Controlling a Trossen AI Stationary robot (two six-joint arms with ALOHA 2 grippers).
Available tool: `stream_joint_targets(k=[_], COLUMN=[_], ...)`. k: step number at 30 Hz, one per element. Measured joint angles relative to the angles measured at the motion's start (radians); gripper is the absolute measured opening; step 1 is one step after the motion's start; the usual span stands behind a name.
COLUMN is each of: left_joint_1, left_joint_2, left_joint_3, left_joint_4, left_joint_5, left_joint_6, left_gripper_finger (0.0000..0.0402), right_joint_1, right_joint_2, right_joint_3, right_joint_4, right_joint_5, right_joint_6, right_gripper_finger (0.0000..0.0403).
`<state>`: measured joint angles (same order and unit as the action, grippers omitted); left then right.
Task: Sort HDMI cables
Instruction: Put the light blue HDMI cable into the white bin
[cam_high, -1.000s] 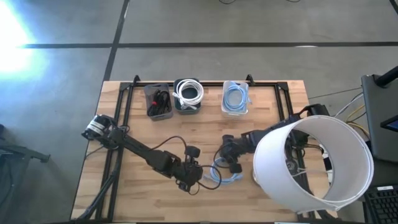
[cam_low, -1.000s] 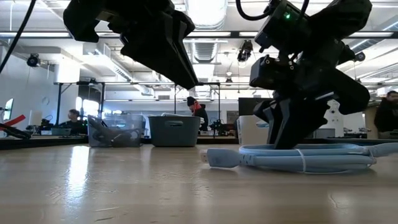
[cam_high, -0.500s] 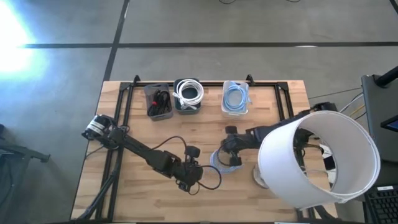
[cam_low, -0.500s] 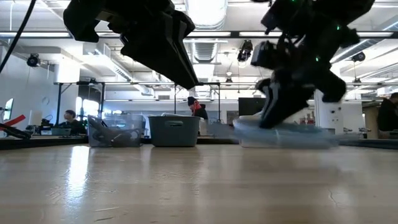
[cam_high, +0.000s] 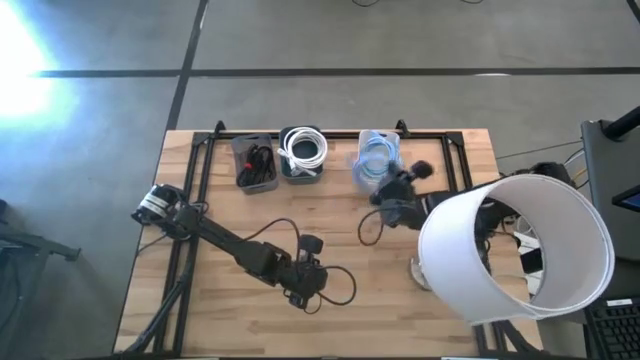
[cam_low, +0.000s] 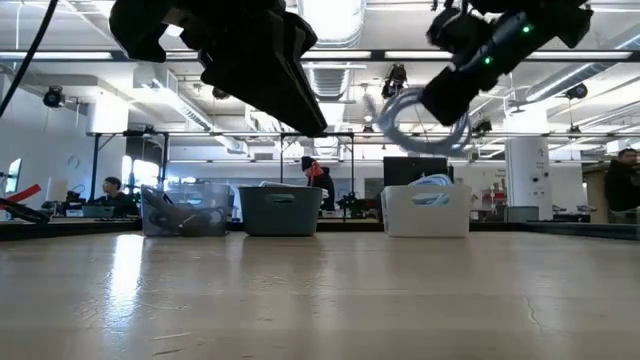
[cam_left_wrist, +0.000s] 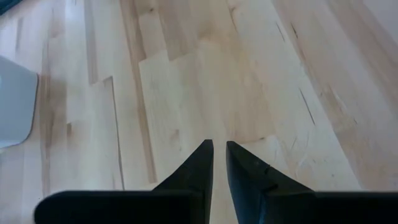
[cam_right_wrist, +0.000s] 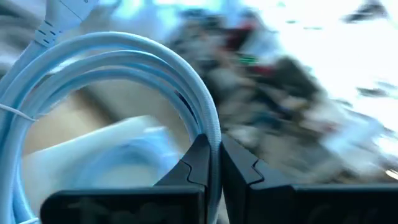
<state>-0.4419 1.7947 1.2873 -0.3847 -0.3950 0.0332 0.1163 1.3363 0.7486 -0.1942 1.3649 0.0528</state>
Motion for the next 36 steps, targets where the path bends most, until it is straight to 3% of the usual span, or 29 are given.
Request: stream_joint_targets(k=[2,4,7,14,22,27,36], left_joint_1=[0.001,0.001,0.002,0.002,0.001,0.001,0.028], left_joint_2=[0.0,0.0,0.0,0.0,0.0,0.0,0.0], left_joint_3=[0.0,0.0,0.0,0.0,-0.001,-0.016,-0.044], left_joint_4=[0.002,0.007,0.026,0.037,0.037,0.038,0.109], left_joint_5=[0.0,0.0,0.0,0.0,0.0,0.0,0.0], left_joint_6=[0.019,0.04,0.062,0.067,0.063,0.07,0.134], left_gripper_finger=[0.0048,0.0048,0.0048,0.0048,0.0048,0.0048,0.0048], right_joint_1=[-0.022,-0.059,-0.132,-0.291,-0.352,-0.381,-0.449], right_joint_2=[-0.026,-0.053,-0.076,-0.027,0.086,0.067,0.047], right_joint_3=[0.0,0.0,0.0,-0.002,-0.028,-0.08,-0.088], right_joint_4=[0.0,0.001,0.005,0.006,-0.026,-0.041,-0.031], right_joint_5=[0.133,0.182,0.149,-0.059,-0.066,-0.067,-0.08], right_joint_6=[0.0,0.002,0.072,0.18,0.212,0.322,0.318], right_gripper_finger=[0.0014,0.0014,0.0013,0.0013,0.0013,0.0013,0.0013])
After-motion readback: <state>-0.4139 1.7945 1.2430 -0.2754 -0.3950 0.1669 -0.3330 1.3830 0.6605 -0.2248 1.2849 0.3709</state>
